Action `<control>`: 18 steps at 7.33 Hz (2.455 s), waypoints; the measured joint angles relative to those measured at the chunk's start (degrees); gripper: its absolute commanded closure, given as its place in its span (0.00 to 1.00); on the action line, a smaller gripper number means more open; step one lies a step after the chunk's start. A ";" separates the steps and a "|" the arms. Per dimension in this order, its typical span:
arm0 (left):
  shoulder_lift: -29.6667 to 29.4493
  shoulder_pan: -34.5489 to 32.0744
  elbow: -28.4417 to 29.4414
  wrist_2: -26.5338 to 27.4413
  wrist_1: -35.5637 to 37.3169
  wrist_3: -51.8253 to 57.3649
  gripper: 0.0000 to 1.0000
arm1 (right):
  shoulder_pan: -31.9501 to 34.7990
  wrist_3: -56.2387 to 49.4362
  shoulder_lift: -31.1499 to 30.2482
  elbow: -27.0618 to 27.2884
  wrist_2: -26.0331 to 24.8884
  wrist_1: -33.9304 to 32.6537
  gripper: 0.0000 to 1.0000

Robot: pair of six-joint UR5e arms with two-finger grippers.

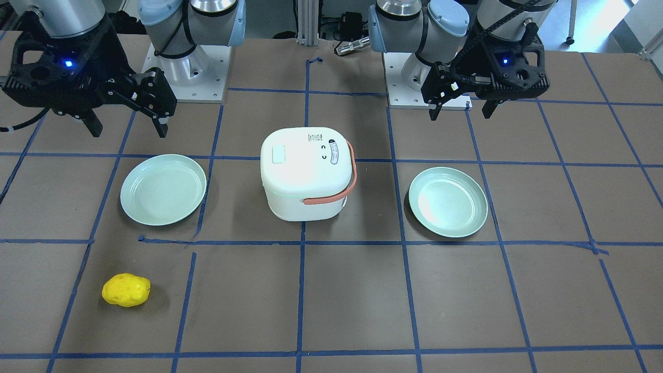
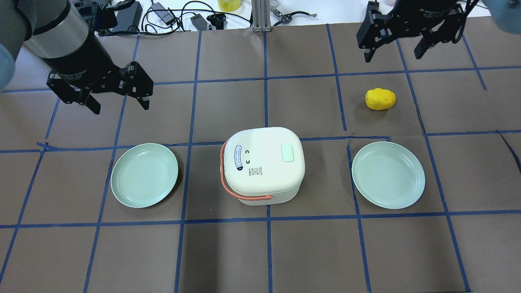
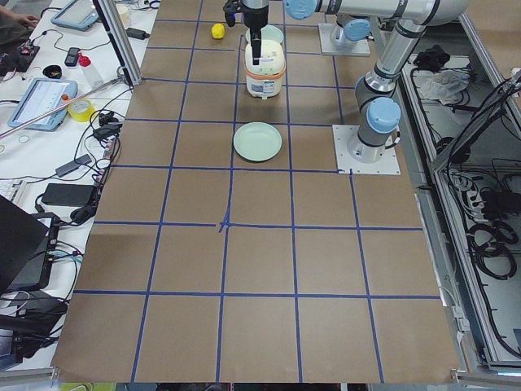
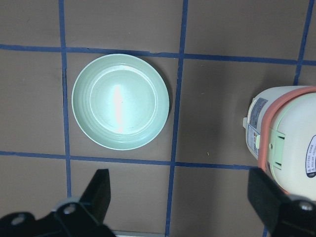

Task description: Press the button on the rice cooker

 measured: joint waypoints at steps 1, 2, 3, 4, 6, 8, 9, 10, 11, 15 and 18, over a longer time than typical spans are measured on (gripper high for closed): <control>0.00 0.00 0.00 0.00 0.00 0.00 0.00 | 0.00 0.00 -0.03 -0.03 -0.02 0.00 0.00; 0.00 0.00 0.00 0.00 0.00 -0.02 0.00 | 0.00 0.00 -0.04 -0.03 -0.01 0.00 0.00; 0.00 0.00 0.00 0.00 0.00 -0.04 0.00 | 0.00 0.00 -0.06 -0.01 0.00 0.00 0.00; 0.00 0.00 0.00 0.00 0.00 -0.02 0.00 | 0.00 0.00 -0.06 0.06 -0.01 0.00 0.00; 0.00 0.00 0.00 0.00 0.00 0.00 0.00 | 0.08 0.00 -0.06 0.19 0.02 0.02 0.00; 0.00 0.00 0.00 0.00 0.00 0.00 0.00 | 0.82 0.43 0.08 0.41 0.05 0.00 0.65; 0.00 0.00 0.00 0.00 0.00 0.00 0.00 | 1.99 1.44 0.31 0.46 -0.03 -0.05 0.91; 0.00 0.00 0.00 0.00 0.00 0.00 0.00 | 3.57 2.97 0.52 0.66 -0.12 -0.07 1.00; 0.00 0.00 0.00 0.00 0.00 -0.02 0.00 | 5.25 4.90 0.62 1.41 -0.02 -0.10 1.00; 0.00 0.00 0.00 0.00 0.00 0.00 0.00 | 12.40 13.69 0.76 6.30 0.14 -0.70 1.00; 0.00 0.00 0.00 0.00 0.00 -0.02 0.00 | 17.55 18.23 0.88 11.01 0.12 -4.31 1.00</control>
